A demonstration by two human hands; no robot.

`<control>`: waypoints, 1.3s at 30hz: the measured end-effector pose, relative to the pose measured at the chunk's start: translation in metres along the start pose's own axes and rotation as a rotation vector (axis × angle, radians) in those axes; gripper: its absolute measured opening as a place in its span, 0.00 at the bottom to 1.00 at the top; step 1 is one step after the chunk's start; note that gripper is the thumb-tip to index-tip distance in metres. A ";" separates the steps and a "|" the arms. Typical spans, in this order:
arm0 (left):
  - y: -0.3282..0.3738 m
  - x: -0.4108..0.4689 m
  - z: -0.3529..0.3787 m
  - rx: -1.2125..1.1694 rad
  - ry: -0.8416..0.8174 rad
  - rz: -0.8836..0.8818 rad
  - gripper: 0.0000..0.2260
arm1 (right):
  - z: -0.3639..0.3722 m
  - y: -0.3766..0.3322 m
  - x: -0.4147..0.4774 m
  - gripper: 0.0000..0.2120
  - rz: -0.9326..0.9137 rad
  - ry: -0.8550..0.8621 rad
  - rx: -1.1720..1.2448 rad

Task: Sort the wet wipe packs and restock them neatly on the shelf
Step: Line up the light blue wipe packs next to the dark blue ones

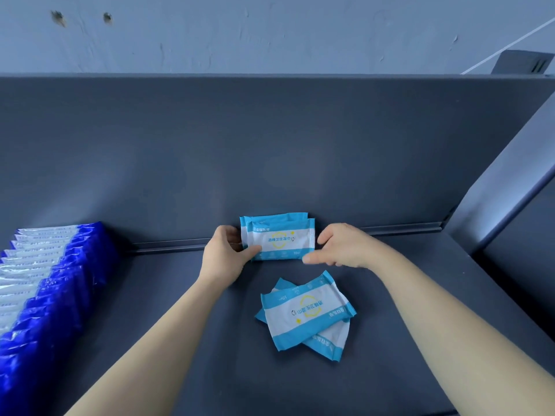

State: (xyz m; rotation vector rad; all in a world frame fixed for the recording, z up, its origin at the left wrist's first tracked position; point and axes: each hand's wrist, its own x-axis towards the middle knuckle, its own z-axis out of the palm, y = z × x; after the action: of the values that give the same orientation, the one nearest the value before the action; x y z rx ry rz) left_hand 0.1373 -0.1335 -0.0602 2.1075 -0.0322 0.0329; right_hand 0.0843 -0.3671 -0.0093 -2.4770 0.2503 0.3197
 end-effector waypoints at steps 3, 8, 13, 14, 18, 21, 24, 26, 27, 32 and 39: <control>-0.001 -0.007 0.000 0.056 0.016 -0.005 0.24 | -0.001 0.000 -0.029 0.33 -0.002 -0.240 -0.094; -0.003 -0.016 -0.003 0.208 0.013 0.024 0.16 | 0.019 0.009 -0.038 0.22 -0.084 -0.246 -0.066; 0.001 -0.028 -0.017 0.161 -0.079 0.003 0.14 | 0.013 0.026 -0.037 0.15 -0.010 -0.094 0.267; 0.002 -0.031 -0.020 0.162 -0.139 -0.012 0.14 | 0.012 0.029 -0.036 0.14 0.012 -0.071 0.337; 0.006 -0.050 -0.020 0.294 -0.388 -0.037 0.20 | 0.013 0.039 -0.039 0.14 0.077 -0.011 0.464; 0.011 -0.064 -0.009 0.508 -0.379 0.030 0.22 | 0.017 0.041 -0.041 0.14 0.085 -0.009 0.509; 0.016 -0.074 -0.002 0.526 -0.367 0.044 0.15 | 0.021 0.040 -0.043 0.14 0.080 -0.041 0.542; 0.013 -0.075 -0.001 0.467 -0.371 0.020 0.12 | 0.021 0.041 -0.045 0.15 0.072 -0.041 0.561; 0.010 -0.075 -0.002 0.399 -0.362 -0.004 0.11 | 0.020 0.042 -0.045 0.15 0.065 -0.020 0.575; 0.014 -0.068 -0.011 -0.144 -0.211 -0.125 0.04 | 0.005 0.047 -0.047 0.15 -0.010 0.012 0.675; 0.033 -0.051 -0.005 -0.466 -0.323 -0.167 0.08 | 0.012 0.031 -0.040 0.25 -0.111 -0.032 0.124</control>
State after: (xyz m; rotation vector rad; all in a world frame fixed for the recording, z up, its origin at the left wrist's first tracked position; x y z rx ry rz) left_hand 0.0853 -0.1454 -0.0305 1.6250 -0.0519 -0.3804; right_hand 0.0363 -0.3796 -0.0244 -2.3508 0.1149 0.2879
